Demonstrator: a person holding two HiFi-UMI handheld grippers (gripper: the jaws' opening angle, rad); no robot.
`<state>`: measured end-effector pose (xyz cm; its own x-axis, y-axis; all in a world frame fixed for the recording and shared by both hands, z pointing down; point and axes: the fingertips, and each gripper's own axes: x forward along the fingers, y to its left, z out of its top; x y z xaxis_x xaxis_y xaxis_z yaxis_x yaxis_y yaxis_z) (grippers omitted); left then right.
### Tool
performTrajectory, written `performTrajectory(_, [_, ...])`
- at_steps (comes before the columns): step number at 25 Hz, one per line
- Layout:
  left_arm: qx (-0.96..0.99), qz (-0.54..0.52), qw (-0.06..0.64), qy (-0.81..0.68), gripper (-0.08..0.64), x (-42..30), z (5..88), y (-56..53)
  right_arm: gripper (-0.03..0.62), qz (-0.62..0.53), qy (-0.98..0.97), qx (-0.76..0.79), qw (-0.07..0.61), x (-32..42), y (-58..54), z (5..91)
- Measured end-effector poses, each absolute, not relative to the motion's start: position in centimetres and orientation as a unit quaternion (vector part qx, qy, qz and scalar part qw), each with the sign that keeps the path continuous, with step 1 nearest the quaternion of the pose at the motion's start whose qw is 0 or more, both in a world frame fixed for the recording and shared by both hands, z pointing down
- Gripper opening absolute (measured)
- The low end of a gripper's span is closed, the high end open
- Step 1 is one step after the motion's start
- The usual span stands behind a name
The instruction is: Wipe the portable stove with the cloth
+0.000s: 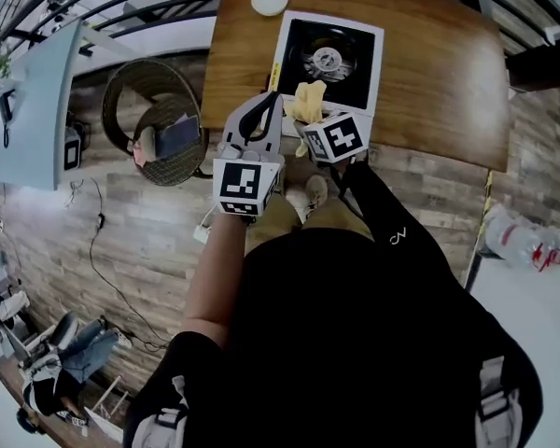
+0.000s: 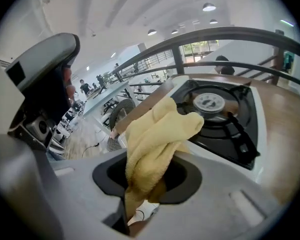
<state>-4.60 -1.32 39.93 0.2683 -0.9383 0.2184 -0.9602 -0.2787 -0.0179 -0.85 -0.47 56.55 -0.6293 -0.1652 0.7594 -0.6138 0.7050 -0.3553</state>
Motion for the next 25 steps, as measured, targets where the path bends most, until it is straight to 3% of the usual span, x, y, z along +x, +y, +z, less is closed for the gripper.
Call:
performTrajectory(12, [0.868,0.075,0.045,-0.488,0.008,6.2,39.0,-4.9,0.121,0.339,-0.815,0.317,0.346,11.3,-0.5,56.6])
performTrajectory(25, [0.875,0.085,0.057,-0.474,0.008,4.5,40.1,-6.3,0.121,0.331,-0.810,0.325,0.358,11.9,-1.2,56.9])
